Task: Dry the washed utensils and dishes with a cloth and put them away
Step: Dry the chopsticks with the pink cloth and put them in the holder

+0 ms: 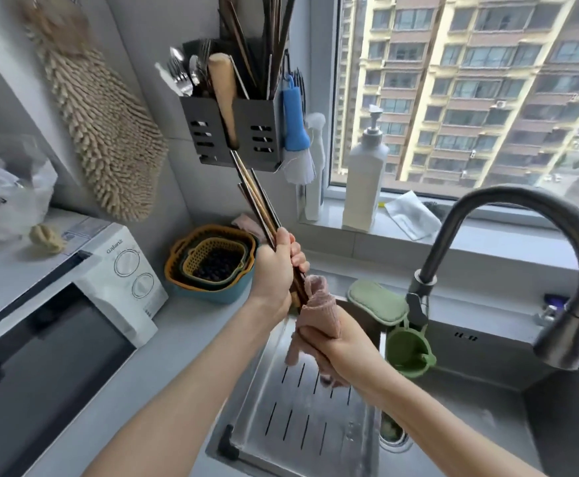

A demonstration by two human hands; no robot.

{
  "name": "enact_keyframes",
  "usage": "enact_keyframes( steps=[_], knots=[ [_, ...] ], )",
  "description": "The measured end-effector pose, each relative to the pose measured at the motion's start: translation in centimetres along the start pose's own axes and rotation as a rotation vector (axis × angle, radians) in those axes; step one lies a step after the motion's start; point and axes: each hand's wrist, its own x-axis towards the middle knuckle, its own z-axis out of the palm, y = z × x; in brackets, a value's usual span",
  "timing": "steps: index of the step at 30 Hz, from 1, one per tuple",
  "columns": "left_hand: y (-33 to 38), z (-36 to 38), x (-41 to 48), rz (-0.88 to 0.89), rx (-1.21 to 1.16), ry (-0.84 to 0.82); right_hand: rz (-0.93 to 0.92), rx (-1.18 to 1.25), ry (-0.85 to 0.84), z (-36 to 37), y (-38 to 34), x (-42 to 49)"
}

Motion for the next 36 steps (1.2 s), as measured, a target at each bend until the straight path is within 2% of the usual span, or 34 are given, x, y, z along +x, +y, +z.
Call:
enact_keyframes(
  steps=[4, 9, 15, 20, 25, 28, 36],
  knots=[
    [2.7, -1.0, 1.2, 0.143, -0.003, 0.003, 0.033, -0.043, 0.106, 0.3, -0.3, 1.8],
    [11.4, -1.7, 5.2, 0.326, -0.075, 0.03, 0.119, -0.237, 0.268, -1.6, 0.9, 3.4],
    [19.9, 1.5, 7.3, 0.472, -0.014, 0.031, -0.08, -0.444, 0.355, -4.2, -5.6, 9.3],
    [24.9, 3.6, 10.1, 0.657, 0.181, 0.07, -0.172, -0.614, 0.381, -5.7, -12.5, 11.9],
    [26.8, 5.4, 12.9, 0.733, 0.386, 0.088, -0.204, -0.64, 0.315, -5.6, -17.1, 12.8],
    [26.8, 7.1, 14.6, 0.801, 0.461, 0.076, -0.245, -0.705, 0.356, -5.1, -18.9, 13.0],
    [25.2, 10.0, 19.5, 1.013, 0.541, 0.039, -0.23, -0.732, 0.34, -5.3, -18.4, 14.6]
  ],
)
